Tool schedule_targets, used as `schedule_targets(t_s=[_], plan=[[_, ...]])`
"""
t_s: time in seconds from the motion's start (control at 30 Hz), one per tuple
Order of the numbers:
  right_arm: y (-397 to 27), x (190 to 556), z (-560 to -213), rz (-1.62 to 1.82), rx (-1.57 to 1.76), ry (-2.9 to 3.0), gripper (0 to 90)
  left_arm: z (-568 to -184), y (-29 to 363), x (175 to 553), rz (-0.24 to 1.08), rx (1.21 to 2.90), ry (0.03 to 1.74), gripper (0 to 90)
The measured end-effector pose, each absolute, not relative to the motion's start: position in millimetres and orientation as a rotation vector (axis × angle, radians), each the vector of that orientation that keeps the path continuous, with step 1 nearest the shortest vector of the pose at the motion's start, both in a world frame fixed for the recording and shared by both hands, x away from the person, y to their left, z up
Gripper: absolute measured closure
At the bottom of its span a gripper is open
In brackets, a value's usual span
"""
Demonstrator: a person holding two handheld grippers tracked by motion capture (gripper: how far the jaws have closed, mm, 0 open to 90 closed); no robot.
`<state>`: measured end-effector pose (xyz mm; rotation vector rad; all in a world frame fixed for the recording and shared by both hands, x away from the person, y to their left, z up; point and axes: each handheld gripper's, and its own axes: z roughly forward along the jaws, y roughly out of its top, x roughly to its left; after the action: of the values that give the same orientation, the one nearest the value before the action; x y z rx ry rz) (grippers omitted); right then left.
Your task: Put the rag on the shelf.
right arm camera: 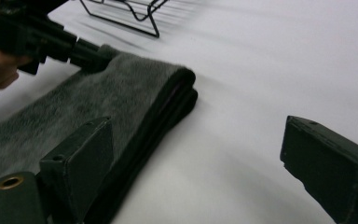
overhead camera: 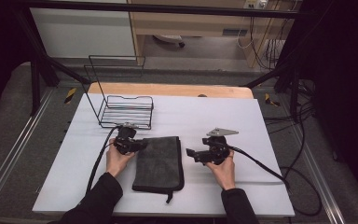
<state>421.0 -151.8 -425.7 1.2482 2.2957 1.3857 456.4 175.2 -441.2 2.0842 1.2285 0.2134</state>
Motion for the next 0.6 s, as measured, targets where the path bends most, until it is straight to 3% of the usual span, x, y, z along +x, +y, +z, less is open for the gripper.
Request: schedule_targets(t_s=[0.27, 0.37, 0.6], plan=[[-112, 450, -427, 1.327, 1.253, 2.344, 23.4, -442, 175, 456, 0.227, 2.092, 1.214, 76.6], [-101, 458, -431, 1.325, 1.247, 2.358, 32.1, -442, 175, 456, 0.224, 2.091, 1.213, 76.6], [-94, 470, -444, 1.22, 1.283, 2.409, 40.4, -443, 176, 456, 0.22, 2.085, 1.203, 76.5]])
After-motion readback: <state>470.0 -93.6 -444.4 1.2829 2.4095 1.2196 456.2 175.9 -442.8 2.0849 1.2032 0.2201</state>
